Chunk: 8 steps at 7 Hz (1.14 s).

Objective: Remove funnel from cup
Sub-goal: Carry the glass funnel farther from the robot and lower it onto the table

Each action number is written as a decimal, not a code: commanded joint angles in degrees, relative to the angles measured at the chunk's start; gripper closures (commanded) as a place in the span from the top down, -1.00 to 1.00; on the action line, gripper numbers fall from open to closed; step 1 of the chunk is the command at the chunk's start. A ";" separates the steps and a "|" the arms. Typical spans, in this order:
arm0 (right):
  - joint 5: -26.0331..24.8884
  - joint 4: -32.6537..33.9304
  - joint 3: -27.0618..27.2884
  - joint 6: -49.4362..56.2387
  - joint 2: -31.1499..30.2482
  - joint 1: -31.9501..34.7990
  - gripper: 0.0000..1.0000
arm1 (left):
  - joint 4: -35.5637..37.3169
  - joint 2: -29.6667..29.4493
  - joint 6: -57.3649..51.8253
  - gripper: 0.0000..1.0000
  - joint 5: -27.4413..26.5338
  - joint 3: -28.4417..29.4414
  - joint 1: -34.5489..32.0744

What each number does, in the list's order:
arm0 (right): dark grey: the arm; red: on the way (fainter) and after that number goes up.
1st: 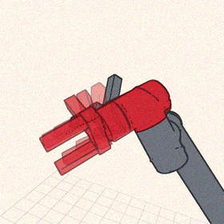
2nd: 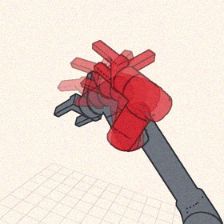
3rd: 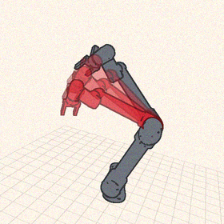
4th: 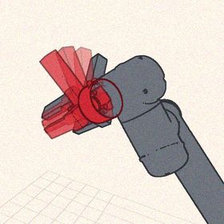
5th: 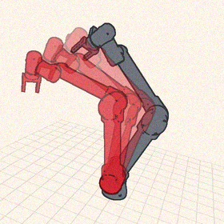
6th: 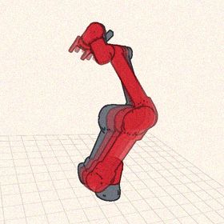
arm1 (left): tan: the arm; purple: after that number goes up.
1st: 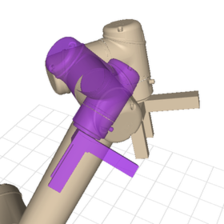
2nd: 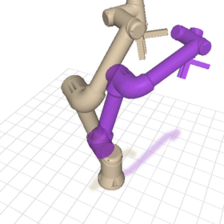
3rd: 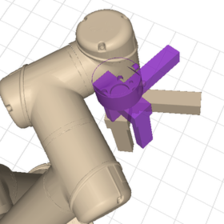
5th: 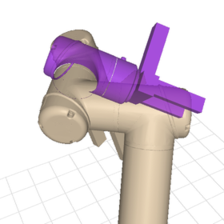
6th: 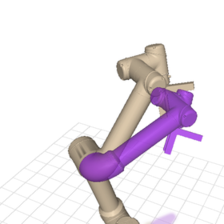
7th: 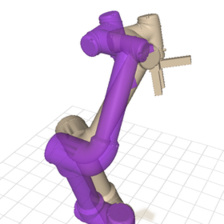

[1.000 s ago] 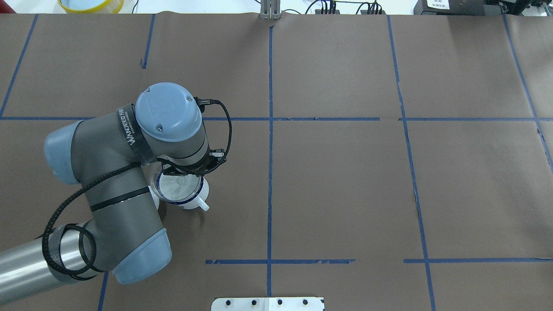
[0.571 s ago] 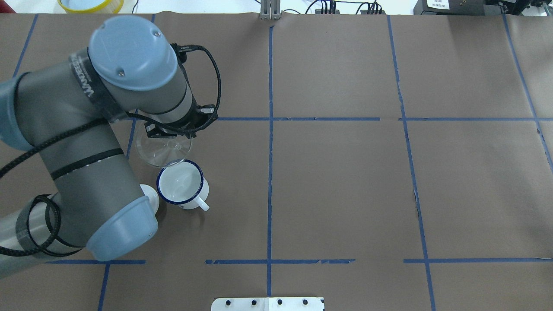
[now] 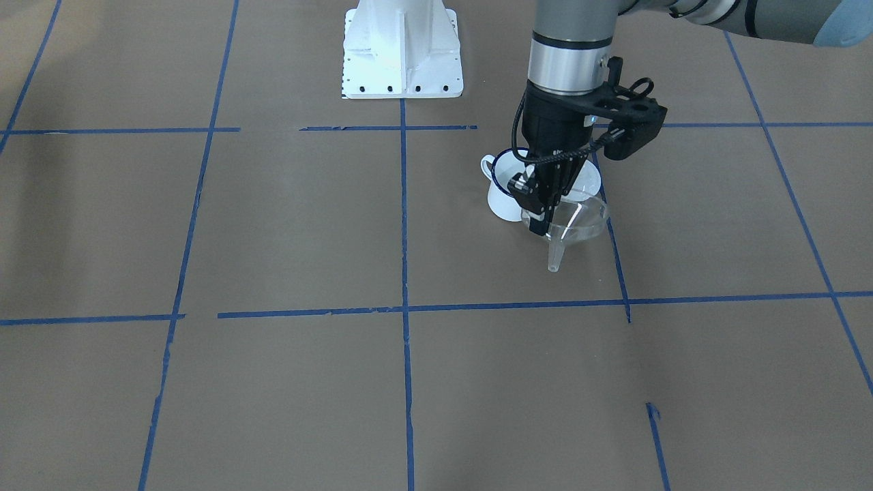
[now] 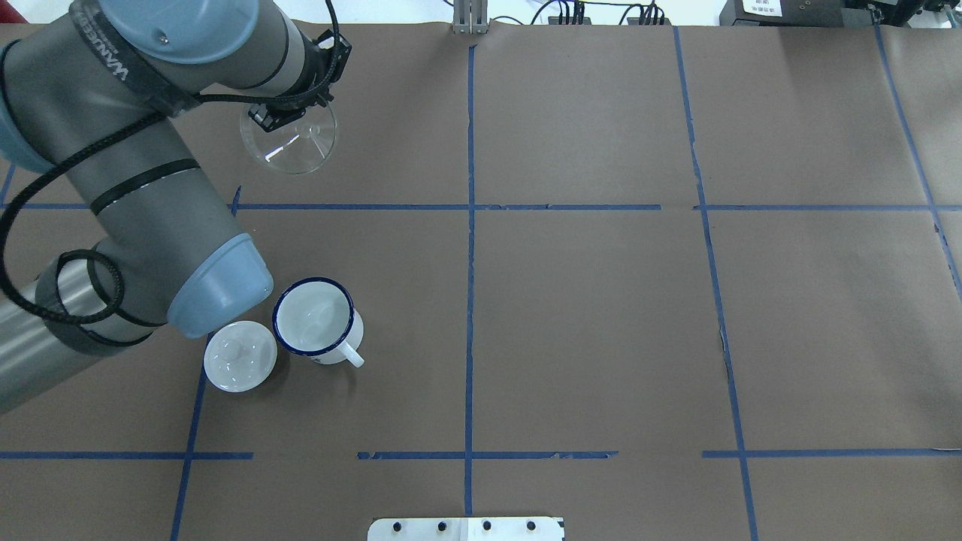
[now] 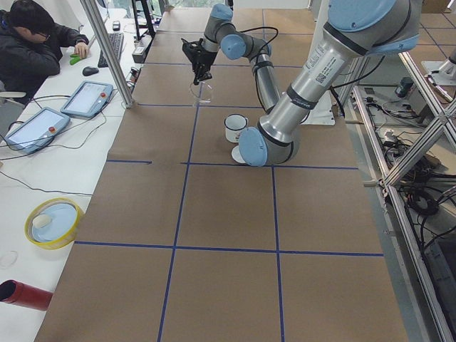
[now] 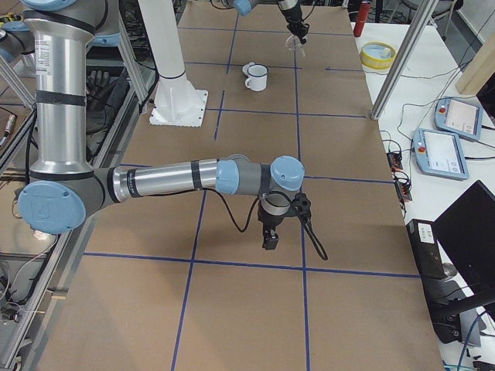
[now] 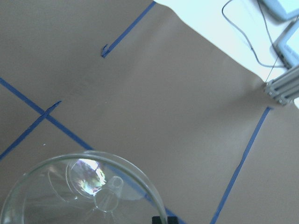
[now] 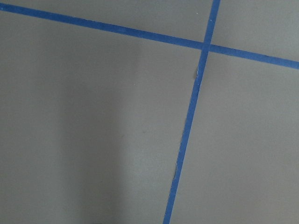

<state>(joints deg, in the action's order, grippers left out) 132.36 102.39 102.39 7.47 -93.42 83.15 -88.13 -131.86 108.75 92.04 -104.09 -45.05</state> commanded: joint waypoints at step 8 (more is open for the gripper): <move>0.00 0.00 0.00 0.00 -0.01 0.00 1.00 | -46.08 0.73 14.56 -0.65 -17.16 37.29 2.68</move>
<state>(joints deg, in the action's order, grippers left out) 132.36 102.39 102.39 7.47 -93.43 83.15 -133.93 -131.24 123.70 74.94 -67.13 -42.67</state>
